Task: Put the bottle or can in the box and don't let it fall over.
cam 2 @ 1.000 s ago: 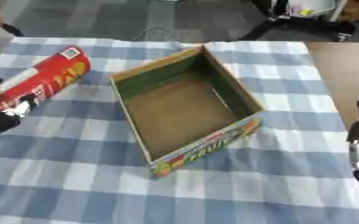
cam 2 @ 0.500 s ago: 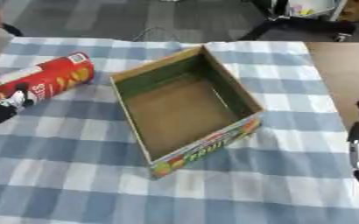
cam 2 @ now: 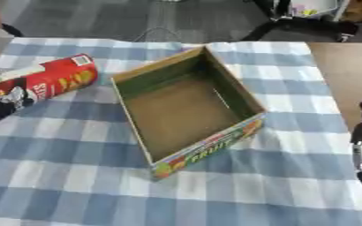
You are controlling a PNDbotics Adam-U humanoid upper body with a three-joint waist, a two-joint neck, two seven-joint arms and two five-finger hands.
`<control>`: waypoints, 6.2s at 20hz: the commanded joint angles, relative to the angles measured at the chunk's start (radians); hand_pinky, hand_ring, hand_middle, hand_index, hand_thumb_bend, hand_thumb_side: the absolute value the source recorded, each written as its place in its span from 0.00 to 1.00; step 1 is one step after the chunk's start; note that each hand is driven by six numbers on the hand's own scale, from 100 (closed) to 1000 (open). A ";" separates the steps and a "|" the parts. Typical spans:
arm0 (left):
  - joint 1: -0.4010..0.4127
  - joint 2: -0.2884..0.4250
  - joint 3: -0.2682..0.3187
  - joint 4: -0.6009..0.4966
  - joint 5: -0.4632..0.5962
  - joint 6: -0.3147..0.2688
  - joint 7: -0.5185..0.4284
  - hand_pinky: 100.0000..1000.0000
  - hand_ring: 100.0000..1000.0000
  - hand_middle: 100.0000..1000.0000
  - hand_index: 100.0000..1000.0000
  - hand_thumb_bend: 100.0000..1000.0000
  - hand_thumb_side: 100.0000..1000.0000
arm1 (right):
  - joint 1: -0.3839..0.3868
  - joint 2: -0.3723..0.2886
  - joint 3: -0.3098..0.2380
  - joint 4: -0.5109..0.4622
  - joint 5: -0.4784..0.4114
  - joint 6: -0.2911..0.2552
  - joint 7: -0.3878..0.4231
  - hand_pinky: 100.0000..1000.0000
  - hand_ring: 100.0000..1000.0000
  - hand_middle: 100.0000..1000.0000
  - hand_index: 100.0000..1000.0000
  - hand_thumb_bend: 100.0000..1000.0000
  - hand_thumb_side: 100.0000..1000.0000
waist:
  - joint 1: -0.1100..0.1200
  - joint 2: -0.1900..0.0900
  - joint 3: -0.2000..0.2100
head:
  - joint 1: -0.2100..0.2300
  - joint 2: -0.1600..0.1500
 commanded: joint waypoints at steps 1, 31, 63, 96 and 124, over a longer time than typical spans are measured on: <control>-0.015 0.032 0.008 -0.017 -0.012 0.003 0.003 0.35 0.38 0.52 0.27 0.00 0.00 | 0.001 -0.019 -0.013 -0.018 -0.005 -0.006 0.001 0.83 0.83 1.00 0.89 0.00 0.48 | 0.006 -0.021 -0.002 | 0.001 -0.004; 0.033 0.064 -0.005 0.009 -0.069 0.079 -0.281 0.72 0.67 0.78 0.83 0.58 0.23 | 0.008 -0.014 -0.013 -0.018 0.005 -0.005 0.000 0.84 0.83 1.00 0.88 0.00 0.48 | 0.002 -0.021 0.008 | -0.002 0.001; 0.032 0.011 -0.045 -0.177 -0.153 0.314 -0.277 0.74 0.68 0.77 0.83 0.63 0.26 | 0.001 -0.023 -0.012 -0.018 0.001 0.008 0.004 0.84 0.83 1.00 0.89 0.00 0.48 | 0.030 -0.028 0.008 | -0.010 0.018; 0.031 -0.055 -0.079 0.003 -0.086 0.267 -0.023 0.71 0.64 0.75 0.79 0.62 0.21 | -0.004 -0.018 -0.013 -0.018 -0.005 0.010 0.007 0.84 0.83 1.00 0.89 0.00 0.48 | 0.032 -0.023 -0.006 | -0.004 0.006; 0.009 -0.076 -0.093 0.099 -0.149 0.232 -0.062 0.56 0.51 0.71 0.75 0.58 0.10 | -0.009 -0.013 -0.011 -0.018 -0.001 0.011 0.013 0.84 0.83 1.00 0.88 0.00 0.48 | 0.031 -0.012 -0.017 | 0.005 -0.001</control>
